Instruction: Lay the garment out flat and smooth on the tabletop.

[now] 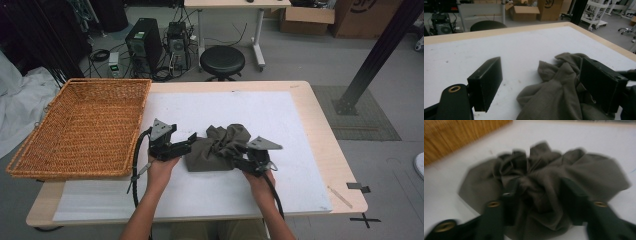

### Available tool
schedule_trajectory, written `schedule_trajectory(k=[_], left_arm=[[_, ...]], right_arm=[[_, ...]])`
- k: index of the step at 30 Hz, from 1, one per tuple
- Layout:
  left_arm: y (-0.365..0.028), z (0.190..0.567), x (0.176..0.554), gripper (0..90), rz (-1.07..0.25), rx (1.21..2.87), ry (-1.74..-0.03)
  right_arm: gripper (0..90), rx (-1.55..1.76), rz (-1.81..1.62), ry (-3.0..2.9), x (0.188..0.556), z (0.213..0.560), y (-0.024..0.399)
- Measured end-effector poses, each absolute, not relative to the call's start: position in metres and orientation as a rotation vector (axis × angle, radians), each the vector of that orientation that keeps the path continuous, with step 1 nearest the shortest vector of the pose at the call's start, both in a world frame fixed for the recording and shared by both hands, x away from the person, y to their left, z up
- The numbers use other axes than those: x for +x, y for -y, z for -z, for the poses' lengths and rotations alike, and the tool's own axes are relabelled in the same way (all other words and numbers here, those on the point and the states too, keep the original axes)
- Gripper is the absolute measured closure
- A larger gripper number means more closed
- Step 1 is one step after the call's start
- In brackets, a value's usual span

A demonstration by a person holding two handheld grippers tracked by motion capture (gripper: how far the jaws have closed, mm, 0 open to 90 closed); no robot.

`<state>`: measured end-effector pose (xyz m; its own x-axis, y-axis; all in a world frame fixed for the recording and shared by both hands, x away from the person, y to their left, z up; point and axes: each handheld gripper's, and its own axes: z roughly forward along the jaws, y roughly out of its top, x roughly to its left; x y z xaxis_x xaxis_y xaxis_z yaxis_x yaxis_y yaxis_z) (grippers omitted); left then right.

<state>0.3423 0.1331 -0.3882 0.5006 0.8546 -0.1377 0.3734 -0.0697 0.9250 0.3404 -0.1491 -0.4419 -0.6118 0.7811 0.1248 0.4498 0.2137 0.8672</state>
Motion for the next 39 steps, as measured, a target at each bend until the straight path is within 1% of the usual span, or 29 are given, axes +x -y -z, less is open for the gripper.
schedule_trajectory(k=[3,7,8,9,10,11,12,14,15,16,17,18,20,21,22,23,25,26,27,28,29,31,32,33,34,35,37,38,39], left_arm=[[-0.131,0.389,0.343,21.8,-0.544,1.666,-1.055],[-0.125,0.394,0.347,26.0,-0.513,1.712,-1.026],[-0.119,0.399,0.350,27.5,-0.486,1.758,-1.011],[-0.119,0.399,0.350,28.4,-0.486,1.758,-1.011],[-0.113,0.405,0.353,29.0,-0.465,1.797,-1.006],[-0.113,0.405,0.353,29.0,-0.465,1.797,-1.006],[-0.111,0.407,0.354,29.0,-0.457,1.812,-1.004],[-0.109,0.411,0.356,29.0,-0.449,1.827,-1.003],[-0.108,0.412,0.357,29.0,-0.448,1.835,-1.001],[-0.106,0.415,0.360,29.1,-0.442,1.847,-1.004],[-0.106,0.415,0.360,29.2,-0.442,1.847,-1.004],[-0.105,0.418,0.362,29.2,-0.430,1.853,-1.009],[-0.101,0.424,0.366,31.1,-0.398,1.884,-1.012],[-0.098,0.428,0.367,32.7,-0.374,1.905,-1.007],[-0.092,0.436,0.372,34.2,-0.314,1.961,-1.002],[-0.092,0.436,0.372,34.2,-0.314,1.961,-1.002],[-0.087,0.443,0.376,35.0,-0.239,2.003,-0.998],[-0.086,0.445,0.376,39.0,-0.213,2.021,-0.979],[-0.085,0.446,0.376,51.9,-0.203,2.037,-0.951],[-0.085,0.446,0.375,74.8,-0.217,2.050,-0.942],[-0.088,0.443,0.374,80.2,-0.209,2.034,-0.948],[-0.098,0.436,0.375,81.1,-0.175,1.973,-0.989],[-0.112,0.428,0.370,81.4,-0.216,1.942,-0.997],[-0.112,0.428,0.370,81.5,-0.216,1.942,-0.997],[-0.119,0.424,0.366,81.5,-0.247,1.921,-1.004],[-0.127,0.421,0.362,81.5,-0.275,1.895,-1.017],[-0.143,0.415,0.352,81.5,-0.344,1.836,-1.049],[-0.159,0.414,0.342,81.4,-0.386,1.777,-1.094],[-0.159,0.414,0.342,81.3,-0.386,1.777,-1.094]], right_arm=[[84.3,1.165,-1.348,-2.147,0.343,0.445,0.154],[86.0,1.122,-1.376,-2.111,0.334,0.438,0.168],[86.1,1.094,-1.413,-2.082,0.323,0.432,0.179],[86.1,1.094,-1.413,-2.082,0.323,0.432,0.179],[86.1,1.065,-1.470,-2.060,0.308,0.426,0.193],[86.1,1.065,-1.470,-2.060,0.308,0.426,0.193],[85.7,1.027,-1.528,-2.071,0.292,0.425,0.209],[85.6,1.026,-1.499,-2.081,0.284,0.425,0.216],[84.9,1.084,-1.302,-2.104,0.274,0.428,0.228],[83.8,1.132,-1.217,-2.103,0.272,0.430,0.235],[77.2,1.175,-1.202,-2.078,0.270,0.430,0.242],[77.2,1.175,-1.202,-2.078,0.270,0.430,0.242],[67.2,1.251,-1.234,-1.994,0.270,0.425,0.255],[65.3,1.266,-1.268,-1.960,0.272,0.421,0.260],[61.2,1.266,-1.277,-1.932,0.282,0.412,0.261],[61.2,1.266,-1.277,-1.932,0.282,0.412,0.261],[57.0,1.269,-1.285,-1.974,0.299,0.408,0.255],[55.5,1.270,-1.278,-2.022,0.309,0.408,0.250],[54.1,1.255,-1.265,-2.059,0.319,0.409,0.243],[49.6,1.221,-1.202,-2.156,0.339,0.415,0.226],[47.5,1.214,-1.161,-2.217,0.350,0.420,0.218],[49.3,1.210,-1.119,-2.280,0.360,0.425,0.210],[52.3,1.163,-1.013,-2.386,0.378,0.433,0.197],[52.3,1.163,-1.013,-2.386,0.378,0.433,0.197],[77.7,1.081,-0.957,-2.435,0.393,0.435,0.189],[83.4,1.046,-0.953,-2.425,0.400,0.435,0.187],[84.4,1.045,-0.940,-2.392,0.406,0.433,0.184],[84.8,1.111,-0.962,-2.260,0.420,0.428,0.182],[84.8,1.111,-0.962,-2.260,0.420,0.428,0.182]])
